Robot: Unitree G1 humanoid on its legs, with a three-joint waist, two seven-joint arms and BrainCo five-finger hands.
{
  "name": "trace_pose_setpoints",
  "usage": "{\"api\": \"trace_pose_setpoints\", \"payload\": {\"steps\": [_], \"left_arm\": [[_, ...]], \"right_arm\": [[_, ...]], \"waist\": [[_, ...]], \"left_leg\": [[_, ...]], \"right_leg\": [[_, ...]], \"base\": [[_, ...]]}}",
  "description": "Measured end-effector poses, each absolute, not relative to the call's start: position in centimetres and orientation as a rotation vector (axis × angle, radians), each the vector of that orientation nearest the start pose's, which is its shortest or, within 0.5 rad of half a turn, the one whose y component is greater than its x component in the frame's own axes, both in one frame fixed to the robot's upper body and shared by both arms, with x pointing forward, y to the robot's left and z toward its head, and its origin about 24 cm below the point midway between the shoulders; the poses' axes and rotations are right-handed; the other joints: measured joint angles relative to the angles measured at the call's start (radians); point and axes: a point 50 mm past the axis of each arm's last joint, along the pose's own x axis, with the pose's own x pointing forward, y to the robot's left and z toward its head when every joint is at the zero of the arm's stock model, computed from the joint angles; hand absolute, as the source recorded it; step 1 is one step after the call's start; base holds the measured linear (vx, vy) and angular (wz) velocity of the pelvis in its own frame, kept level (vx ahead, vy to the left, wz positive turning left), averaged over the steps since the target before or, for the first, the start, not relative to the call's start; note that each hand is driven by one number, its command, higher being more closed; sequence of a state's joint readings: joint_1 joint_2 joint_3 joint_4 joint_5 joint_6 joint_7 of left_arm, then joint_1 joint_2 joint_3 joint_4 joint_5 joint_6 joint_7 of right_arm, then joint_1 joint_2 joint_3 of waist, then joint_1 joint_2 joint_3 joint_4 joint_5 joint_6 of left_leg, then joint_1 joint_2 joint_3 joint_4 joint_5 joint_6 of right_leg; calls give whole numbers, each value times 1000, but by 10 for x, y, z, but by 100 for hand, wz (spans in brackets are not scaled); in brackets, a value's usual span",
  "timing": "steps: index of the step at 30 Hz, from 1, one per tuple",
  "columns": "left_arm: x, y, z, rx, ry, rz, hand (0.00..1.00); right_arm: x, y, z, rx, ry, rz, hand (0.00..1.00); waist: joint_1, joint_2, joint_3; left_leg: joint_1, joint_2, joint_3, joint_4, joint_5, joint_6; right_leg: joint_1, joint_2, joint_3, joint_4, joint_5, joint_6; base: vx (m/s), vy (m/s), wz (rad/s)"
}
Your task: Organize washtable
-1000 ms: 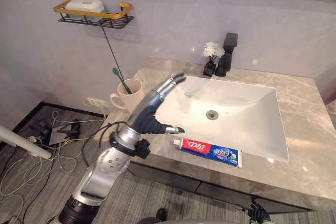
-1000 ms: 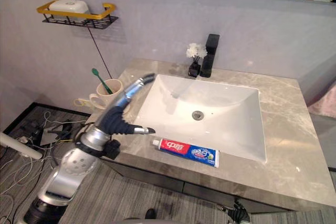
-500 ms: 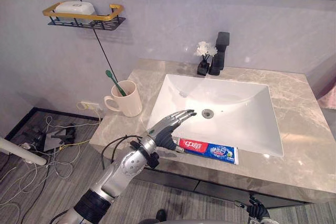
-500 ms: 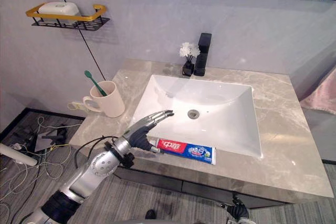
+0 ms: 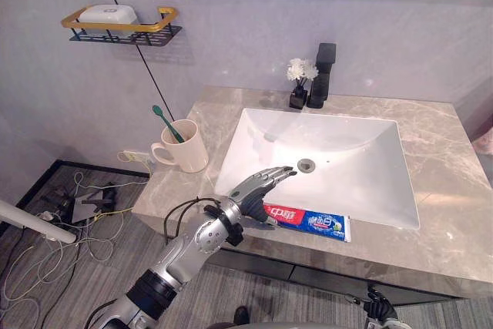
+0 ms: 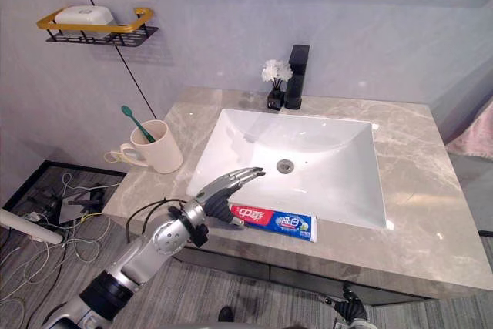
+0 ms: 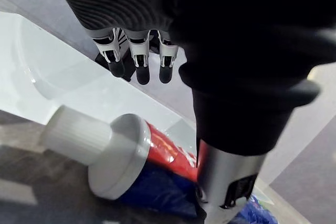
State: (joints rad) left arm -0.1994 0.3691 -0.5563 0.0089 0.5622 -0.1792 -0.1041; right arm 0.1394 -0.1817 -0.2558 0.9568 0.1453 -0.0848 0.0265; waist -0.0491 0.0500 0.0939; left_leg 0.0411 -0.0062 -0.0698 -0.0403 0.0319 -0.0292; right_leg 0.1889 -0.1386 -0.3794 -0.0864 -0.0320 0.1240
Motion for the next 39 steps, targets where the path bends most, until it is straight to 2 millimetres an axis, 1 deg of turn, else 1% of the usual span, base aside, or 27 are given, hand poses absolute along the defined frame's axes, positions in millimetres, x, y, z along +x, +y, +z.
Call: {"api": "trace_pose_setpoints", "payload": {"steps": [6, 7, 10, 11, 12, 16, 18, 19, 20, 25, 30, 34, 35, 37, 39], "left_arm": [[249, 65, 59, 942, -372, -724, 0], [250, 66, 58, 954, -366, -724, 100], [251, 69, 48, 994, -327, -733, 100], [251, 70, 43, 1004, -304, -742, 100], [251, 70, 42, 1014, -306, -746, 100], [252, 67, 44, 1026, -322, -743, 100], [257, 67, 48, 1039, -334, -737, 100], [257, 67, 48, 1041, -336, -736, 100], [257, 67, 49, 1041, -336, -735, 100], [258, 68, 53, 1023, -351, -721, 100], [257, 68, 53, 1005, -353, -703, 100], [254, 72, 49, 953, -326, -655, 100], [254, 72, 49, 949, -324, -647, 100], [254, 75, 48, 934, -312, -629, 100], [254, 77, 48, 887, -290, -597, 100]], "right_arm": [[94, -258, -141, 74, 945, -407, 0], [94, -258, -141, 73, 944, -407, 0], [100, -259, -140, 73, 932, -403, 0], [102, -259, -139, 73, 927, -401, 0], [103, -259, -139, 72, 925, -401, 0], [105, -260, -138, 69, 920, -399, 0], [107, -260, -137, 66, 915, -394, 0], [110, -260, -137, 63, 909, -390, 0], [111, -260, -136, 62, 907, -388, 0], [112, -263, -135, 56, 904, -392, 0], [109, -263, -136, 64, 907, -404, 0], [105, -266, -136, 112, 899, -454, 0], [103, -267, -137, 129, 898, -474, 0], [103, -267, -136, 153, 888, -495, 0], [98, -271, -136, 182, 876, -538, 0]], "waist": [[-2, 2, 8], [-6, 2, 8], [-24, 5, 15], [-26, 7, 20], [-25, 8, 23], [-26, 10, 27], [-33, 12, 31], [-44, 14, 33], [-48, 15, 33], [-48, 23, 34], [-48, 24, 34], [-48, 25, 34], [-43, 25, 33], [-46, 25, 33], [-47, 26, 33]], "left_leg": [[4, 5, 1, -14, 4, -5], [5, 5, 3, -14, 4, -6], [6, 5, 7, -14, 3, -6], [8, 6, 13, -14, 3, -6], [9, 6, 16, -14, 3, -6], [11, 7, 22, -14, 3, -6], [13, 8, 28, -15, 2, -6], [15, 9, 31, -16, 2, -7], [15, 9, 32, -17, 2, -7], [25, 11, 46, -24, -2, -11], [26, 13, 51, -24, -2, -11], [29, 19, 66, -25, -6, -14], [29, 24, 76, -25, -8, -15], [28, 27, 82, -25, -10, -18], [30, 33, 96, -24, -14, -20]], "right_leg": [[0, 0, 1, -6, 1, 0], [0, 1, 1, -7, 1, 0], [1, 0, 4, -7, 1, 0], [0, 0, 9, -7, 2, 1], [0, 0, 12, -7, 2, 1], [0, -1, 18, -7, 2, 1], [-2, 0, 24, -7, 3, 1], [-2, 0, 27, -8, 3, 1], [-2, 0, 28, -9, 3, 1], [-3, 0, 45, -12, 4, 2], [-3, 1, 50, -12, 4, 2], [-7, 4, 61, -12, 4, 1], [-12, 9, 74, -12, 6, -1], [-18, 15, 84, -12, 7, -2], [-22, 17, 96, -12, 7, -2]], "base": [[0, 0, 0], [0, 0, 0], [-1, 1, -2], [-7, 4, -10], [-11, 3, -8], [-8, 1, -4], [-14, 0, -9], [-2, -2, -6], [14, -3, -8], [20, -5, -10], [-14, -3, -1], [-29, -8, -9], [-20, -23, -23], [-9, -26, -19], [4, -14, -16]]}}
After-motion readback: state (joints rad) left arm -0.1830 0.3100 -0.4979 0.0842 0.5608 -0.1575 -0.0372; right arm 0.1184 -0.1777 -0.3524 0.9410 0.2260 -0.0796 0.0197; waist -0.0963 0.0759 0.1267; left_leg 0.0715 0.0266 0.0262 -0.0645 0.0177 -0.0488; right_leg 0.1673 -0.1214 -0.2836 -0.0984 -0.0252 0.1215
